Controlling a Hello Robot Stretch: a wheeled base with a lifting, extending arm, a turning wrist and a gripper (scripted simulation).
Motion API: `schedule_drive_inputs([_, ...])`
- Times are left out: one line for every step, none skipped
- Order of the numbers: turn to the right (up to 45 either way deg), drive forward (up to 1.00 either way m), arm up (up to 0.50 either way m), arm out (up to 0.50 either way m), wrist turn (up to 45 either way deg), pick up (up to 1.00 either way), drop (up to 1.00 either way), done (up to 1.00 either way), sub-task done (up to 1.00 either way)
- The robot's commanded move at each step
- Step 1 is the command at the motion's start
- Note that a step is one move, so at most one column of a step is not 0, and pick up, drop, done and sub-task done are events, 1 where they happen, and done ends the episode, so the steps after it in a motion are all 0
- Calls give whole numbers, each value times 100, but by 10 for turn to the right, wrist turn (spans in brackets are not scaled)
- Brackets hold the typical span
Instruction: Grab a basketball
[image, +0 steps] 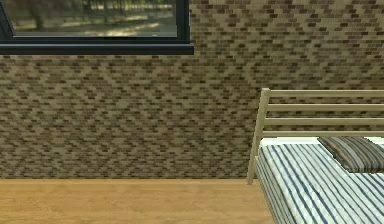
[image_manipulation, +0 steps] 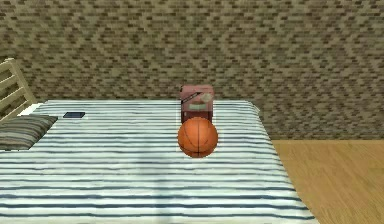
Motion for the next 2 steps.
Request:
schedule_drive_inputs([0, 0, 50, 0, 0, 0, 0, 0, 0])
schedule_drive_inputs([0, 0, 26, 0, 0, 0, 0, 0, 0])
